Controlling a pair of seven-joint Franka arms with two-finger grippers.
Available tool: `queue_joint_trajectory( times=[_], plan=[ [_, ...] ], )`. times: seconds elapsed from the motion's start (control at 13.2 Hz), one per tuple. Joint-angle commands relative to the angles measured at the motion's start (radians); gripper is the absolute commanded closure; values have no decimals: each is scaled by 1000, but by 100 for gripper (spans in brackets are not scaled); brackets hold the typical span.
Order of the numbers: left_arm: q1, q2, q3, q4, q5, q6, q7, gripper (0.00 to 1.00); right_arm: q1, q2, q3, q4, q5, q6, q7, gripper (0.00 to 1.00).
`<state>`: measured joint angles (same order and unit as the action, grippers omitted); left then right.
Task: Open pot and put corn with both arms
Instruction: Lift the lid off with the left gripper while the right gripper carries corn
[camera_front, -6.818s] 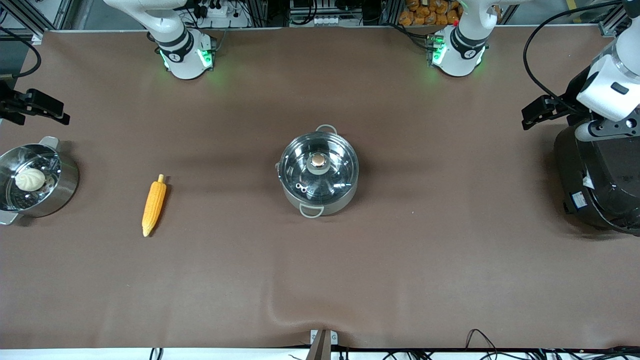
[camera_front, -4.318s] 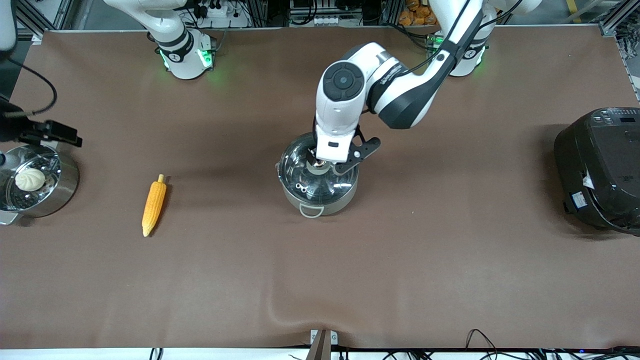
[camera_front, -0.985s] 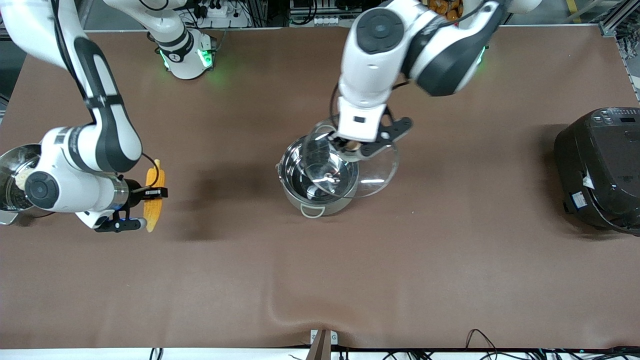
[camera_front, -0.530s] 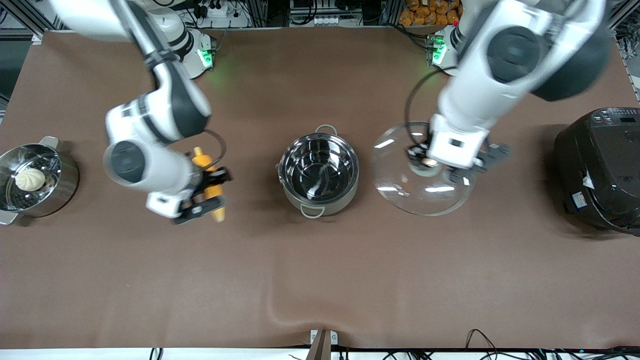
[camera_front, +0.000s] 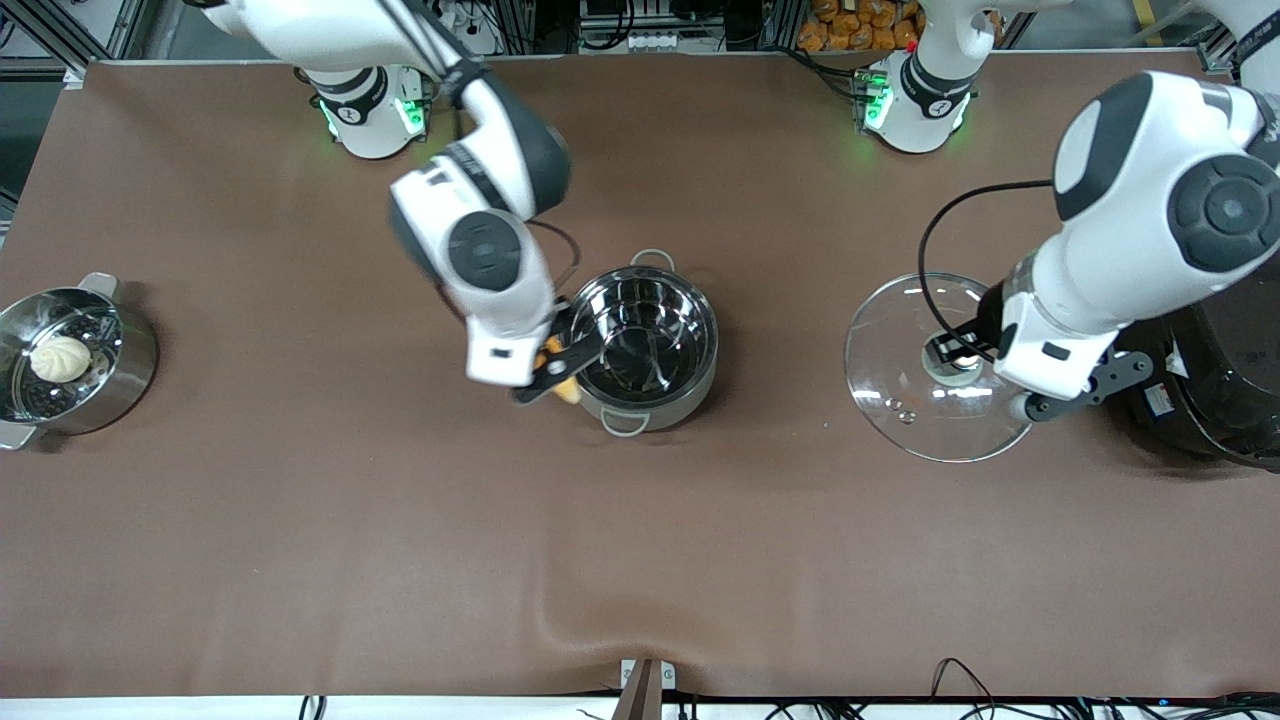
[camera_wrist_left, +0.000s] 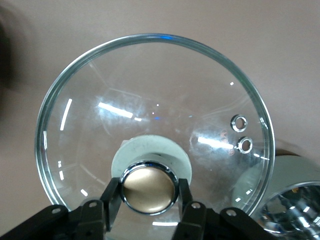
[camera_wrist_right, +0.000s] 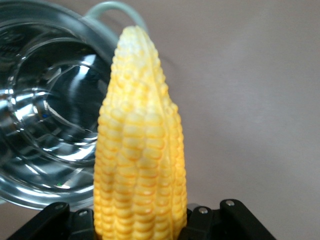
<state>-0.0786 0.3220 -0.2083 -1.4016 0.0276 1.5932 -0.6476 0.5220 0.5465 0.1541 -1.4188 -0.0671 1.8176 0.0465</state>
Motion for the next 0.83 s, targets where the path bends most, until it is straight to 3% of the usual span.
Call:
queue_joint_trajectory(
  times=[0.0, 0.15, 0.53, 0.76],
  plan=[
    [28, -9, -8, -34, -22, 19, 36, 100, 55, 82, -11, 89, -40, 26, 96, 100],
    [33, -5, -8, -63, -14, 45, 40, 100, 85, 139, -13, 153, -45, 28, 144, 100],
    [56, -6, -6, -125, -6, 95, 72, 100, 133, 193, -18, 156, -111, 103, 219, 100],
    [68, -17, -3, -223, 6, 183, 72, 100, 136, 202, -18, 156, -112, 109, 223, 100]
  ],
)
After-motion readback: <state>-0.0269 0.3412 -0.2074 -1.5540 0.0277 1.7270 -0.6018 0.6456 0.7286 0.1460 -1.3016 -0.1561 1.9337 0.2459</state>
